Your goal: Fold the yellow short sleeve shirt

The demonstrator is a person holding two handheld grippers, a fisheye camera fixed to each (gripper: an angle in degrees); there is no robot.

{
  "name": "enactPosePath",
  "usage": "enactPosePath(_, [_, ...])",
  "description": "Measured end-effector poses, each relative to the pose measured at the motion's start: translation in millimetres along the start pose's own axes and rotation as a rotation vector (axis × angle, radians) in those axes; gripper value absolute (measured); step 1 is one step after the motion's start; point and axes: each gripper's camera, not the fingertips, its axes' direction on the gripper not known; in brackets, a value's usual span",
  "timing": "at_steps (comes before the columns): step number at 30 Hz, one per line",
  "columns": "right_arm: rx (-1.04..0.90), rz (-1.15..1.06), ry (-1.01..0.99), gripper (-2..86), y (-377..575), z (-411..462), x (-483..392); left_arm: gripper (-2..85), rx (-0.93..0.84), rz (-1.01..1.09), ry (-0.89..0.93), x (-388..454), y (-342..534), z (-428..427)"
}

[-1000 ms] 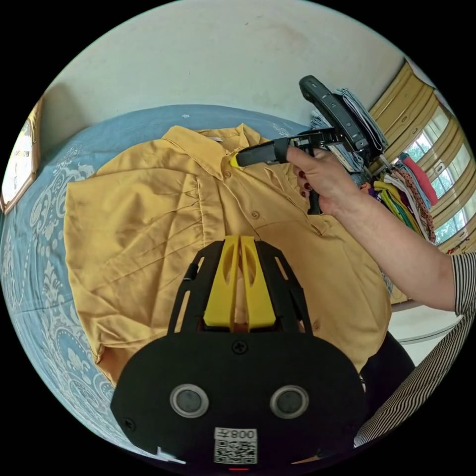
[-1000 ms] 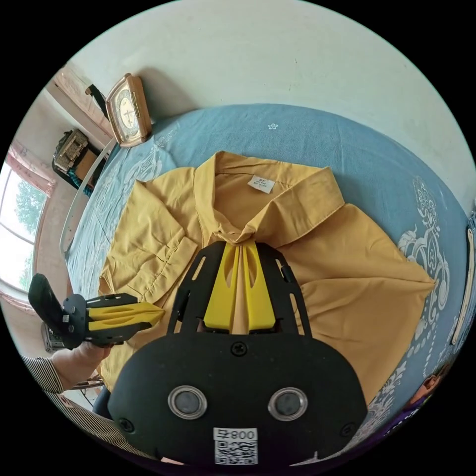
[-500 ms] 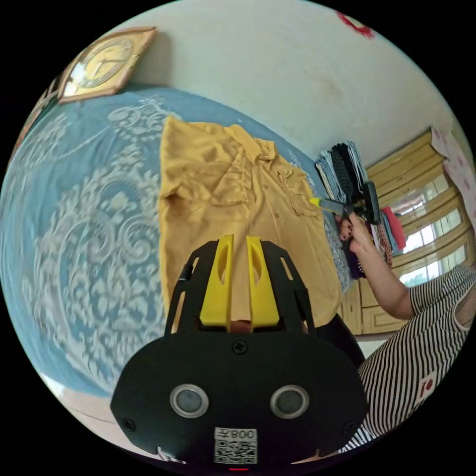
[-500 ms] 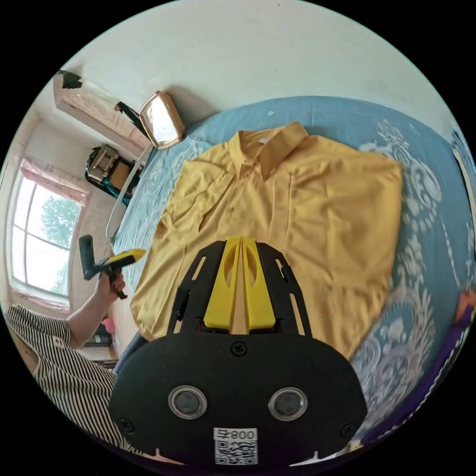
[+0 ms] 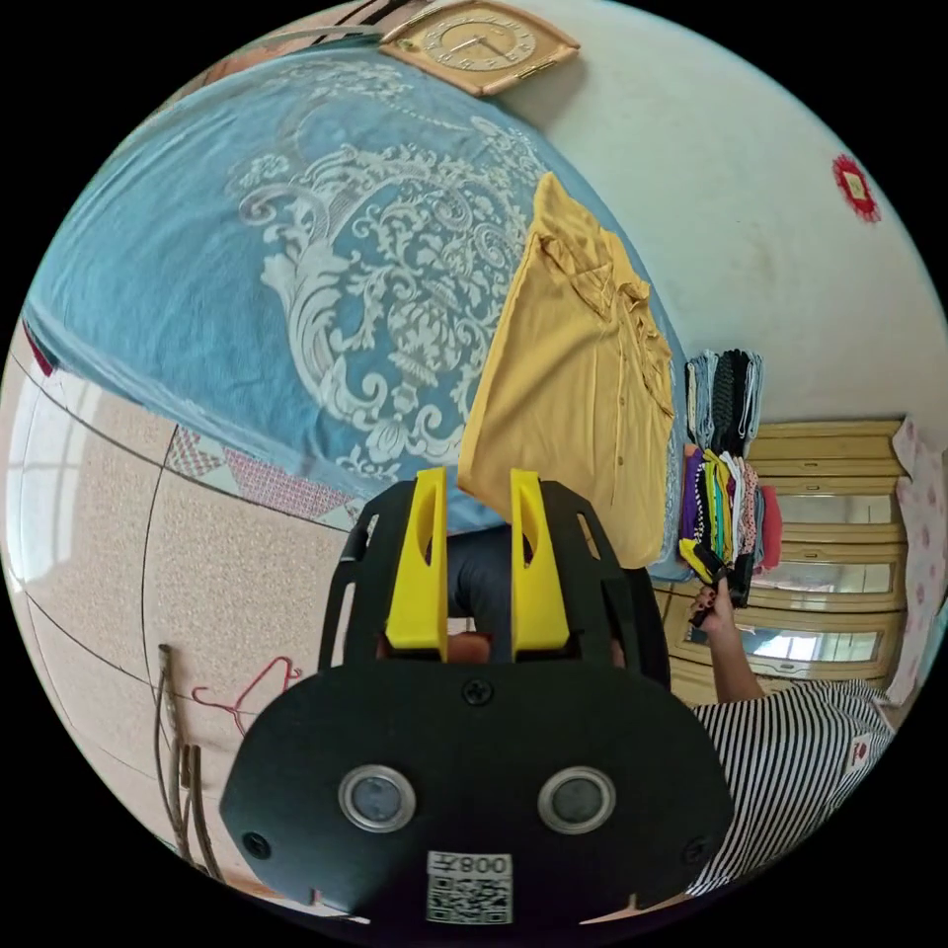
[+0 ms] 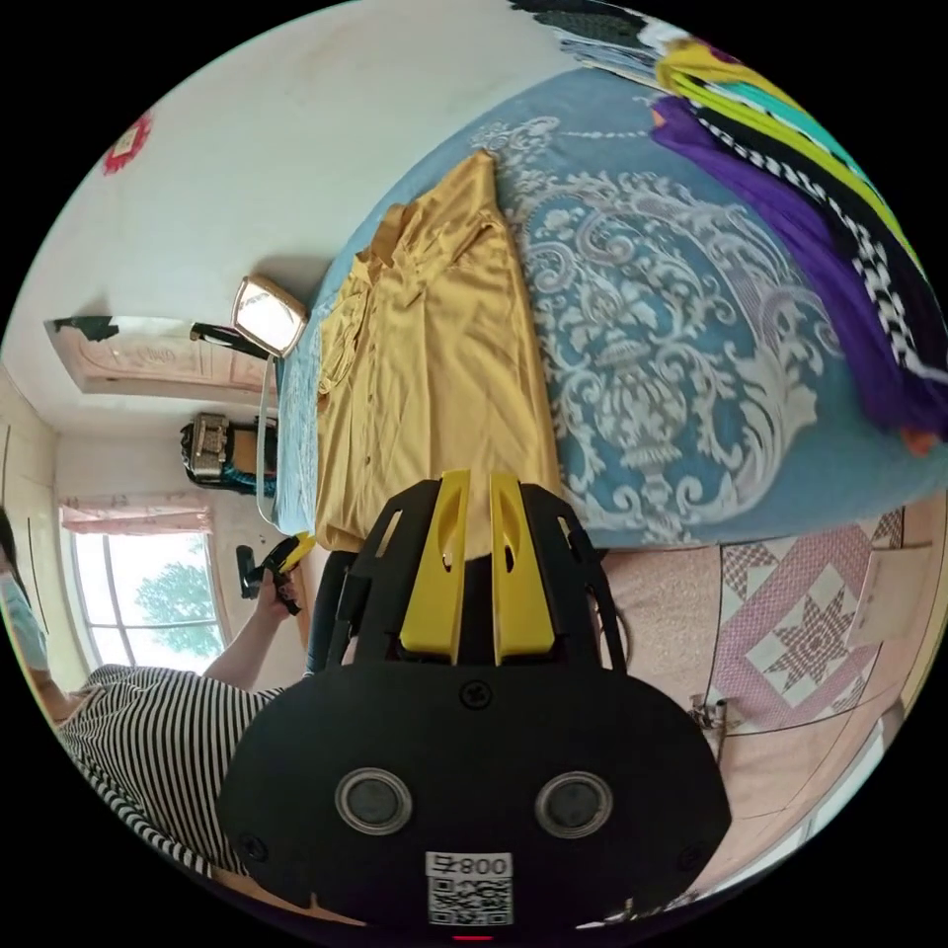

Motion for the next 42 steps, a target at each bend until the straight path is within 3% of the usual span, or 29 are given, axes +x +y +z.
enactPosePath(7, [0.017,0.067,-0.003,6.8,61,5,47,9.9,0.023,-0.042,0.086,-30,24,4])
enactPosePath(17, [0.017,0.105,0.018,7.5,102,34,89,9.1,-0.026,-0.052,0.057,-51,42,14])
enactPosePath(27, [-0.028,0.043,0.248,7.3,140,58,85,8.2,-0.053,-0.019,0.010,-66,69,11])
enactPosePath(33, [-0.022,0.062,0.377,6.0,163,70,88,3.1,-0.066,-0.077,-0.047,-81,87,8])
enactPosePath(38, [-0.033,0.070,0.338,3.0,180,69,111,1.3,-0.039,-0.117,0.053,-96,108,3])
enactPosePath(42, [-0.033,0.096,0.182,0.9,197,63,145,0.9,0.015,-0.119,0.137,-100,123,-8])
